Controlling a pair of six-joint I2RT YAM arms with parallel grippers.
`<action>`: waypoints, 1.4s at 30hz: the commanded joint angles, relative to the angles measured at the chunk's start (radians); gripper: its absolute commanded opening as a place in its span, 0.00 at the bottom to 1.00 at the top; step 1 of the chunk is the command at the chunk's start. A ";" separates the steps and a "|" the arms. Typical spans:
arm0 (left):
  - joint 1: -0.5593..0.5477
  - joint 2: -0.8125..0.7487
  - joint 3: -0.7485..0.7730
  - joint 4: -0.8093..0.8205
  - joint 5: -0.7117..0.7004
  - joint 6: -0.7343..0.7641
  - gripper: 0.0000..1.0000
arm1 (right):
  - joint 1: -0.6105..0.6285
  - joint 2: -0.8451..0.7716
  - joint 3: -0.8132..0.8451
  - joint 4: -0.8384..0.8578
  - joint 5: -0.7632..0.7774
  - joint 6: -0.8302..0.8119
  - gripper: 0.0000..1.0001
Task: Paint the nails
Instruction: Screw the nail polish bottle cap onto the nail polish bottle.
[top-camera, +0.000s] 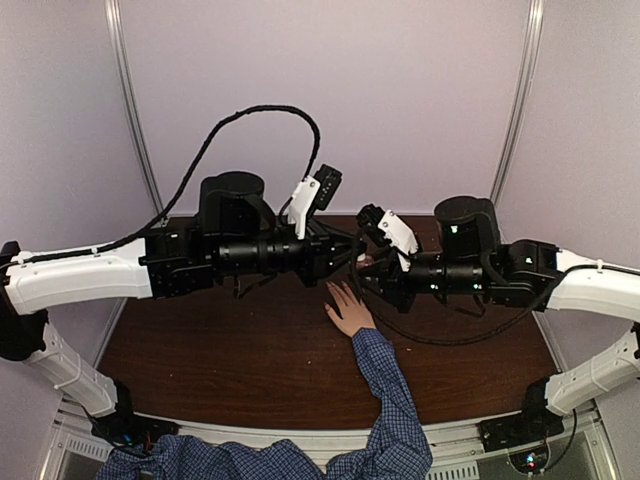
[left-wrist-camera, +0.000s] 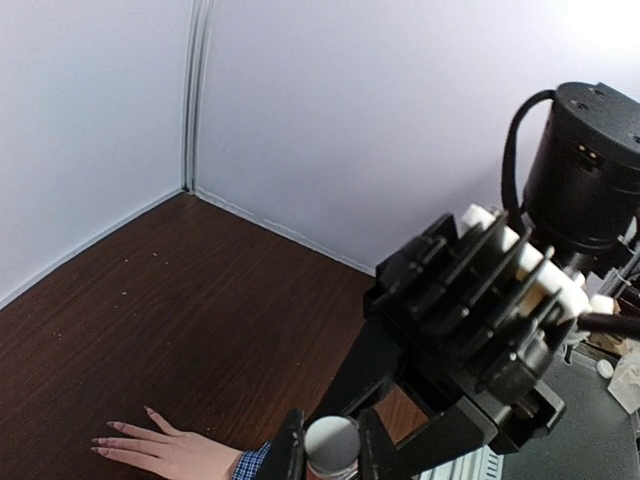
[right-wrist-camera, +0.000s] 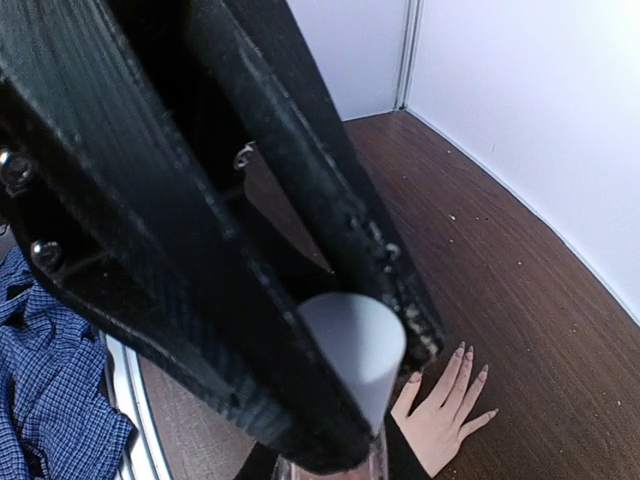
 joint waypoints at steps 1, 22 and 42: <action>-0.012 0.001 -0.028 0.041 0.210 0.026 0.00 | -0.005 -0.026 0.033 0.083 -0.183 -0.040 0.00; -0.012 0.012 -0.023 0.098 0.698 0.131 0.00 | -0.026 -0.074 0.045 0.158 -0.705 -0.073 0.00; 0.031 -0.020 0.008 0.035 0.694 0.151 0.19 | -0.027 -0.073 0.061 0.097 -0.726 -0.080 0.00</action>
